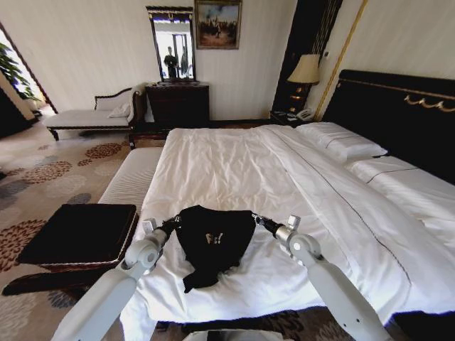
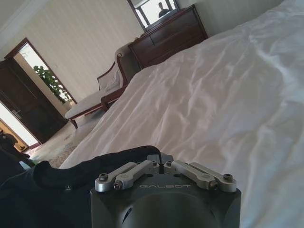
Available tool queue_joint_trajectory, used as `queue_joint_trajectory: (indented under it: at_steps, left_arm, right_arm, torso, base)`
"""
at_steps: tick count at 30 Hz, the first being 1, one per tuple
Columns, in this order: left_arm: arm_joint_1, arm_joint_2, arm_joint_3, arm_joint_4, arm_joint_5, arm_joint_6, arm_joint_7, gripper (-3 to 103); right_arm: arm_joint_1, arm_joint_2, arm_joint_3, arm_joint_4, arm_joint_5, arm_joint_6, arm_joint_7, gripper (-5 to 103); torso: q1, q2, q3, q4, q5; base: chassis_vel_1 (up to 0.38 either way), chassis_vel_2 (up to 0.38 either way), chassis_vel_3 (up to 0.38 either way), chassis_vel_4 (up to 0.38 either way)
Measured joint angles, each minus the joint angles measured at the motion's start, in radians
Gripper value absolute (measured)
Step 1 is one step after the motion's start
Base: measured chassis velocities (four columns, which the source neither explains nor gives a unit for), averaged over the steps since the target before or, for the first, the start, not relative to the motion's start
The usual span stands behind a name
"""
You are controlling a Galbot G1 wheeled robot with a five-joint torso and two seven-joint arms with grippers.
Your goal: Fold the clothes on the bed and place them into the basket.
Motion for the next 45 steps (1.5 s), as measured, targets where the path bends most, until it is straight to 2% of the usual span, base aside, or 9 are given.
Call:
queue_joint_trajectory:
  at_steps: [12,17,24,25,26,28,35,39,45]
  left_arm:
    - [-0.222,0.115,0.046,-0.075,-0.114,0.023,-0.050,0]
    - [-0.390,0.192,0.073,-0.089,-0.203,0.036,-0.059,0]
    - [-0.537,0.216,0.117,-0.094,-0.278,0.051,-0.085,0]
    - [-0.570,0.221,0.128,-0.090,-0.290,0.052,-0.087,0]
    - [-0.682,0.231,0.161,-0.077,-0.329,0.058,-0.095,0]
    - [-0.741,0.239,0.183,-0.073,-0.349,0.060,-0.097,0]
    - [-0.852,0.247,0.217,-0.055,-0.353,0.067,-0.082,0]
    - [-1.004,0.235,0.299,-0.003,-0.356,0.071,-0.072,0]
    - [-1.135,0.214,0.377,0.040,-0.380,0.073,-0.072,0]
  right_arm:
    - [0.136,-0.087,0.030,0.140,0.130,-0.036,0.060,0]
    - [0.296,-0.149,0.033,0.174,0.237,-0.057,0.099,0]
    - [0.412,-0.179,0.018,0.180,0.302,-0.069,0.130,0]
    - [0.431,-0.186,0.011,0.180,0.311,-0.071,0.138,0]
    - [0.484,-0.207,-0.006,0.178,0.341,-0.073,0.154,0]
    - [0.518,-0.218,-0.010,0.175,0.362,-0.074,0.167,0]
    - [0.620,-0.245,-0.034,0.152,0.398,-0.074,0.184,0]
    - [0.761,-0.255,-0.090,0.099,0.417,-0.073,0.191,0]
    - [0.862,-0.256,-0.153,0.055,0.436,-0.070,0.196,0]
  torso:
    - [0.000,0.000,0.000,-0.0003,0.0004]
    - [0.000,0.000,0.000,0.0005,-0.0004]
    - [0.000,0.000,0.000,-0.0002,0.0001]
    - [0.000,0.000,0.000,-0.0001,0.0002]
    - [0.000,0.000,0.000,0.0000,0.0001]
    - [0.000,0.000,0.000,-0.0001,0.0001]
    - [0.000,0.000,0.000,-0.0001,0.0001]
    - [0.000,0.000,0.000,0.0001,-0.0002]
    - [0.000,0.000,0.000,-0.0002,0.0003]
  base:
    - [0.000,0.000,0.000,0.000]
    - [0.000,0.000,0.000,0.000]
    - [0.000,0.000,0.000,0.000]
    - [0.000,0.000,0.000,0.000]
    - [0.000,0.000,0.000,0.000]
    - [0.000,0.000,0.000,0.000]
    - [0.000,0.000,0.000,0.000]
    - [0.000,0.000,0.000,0.000]
    - [0.000,0.000,0.000,0.000]
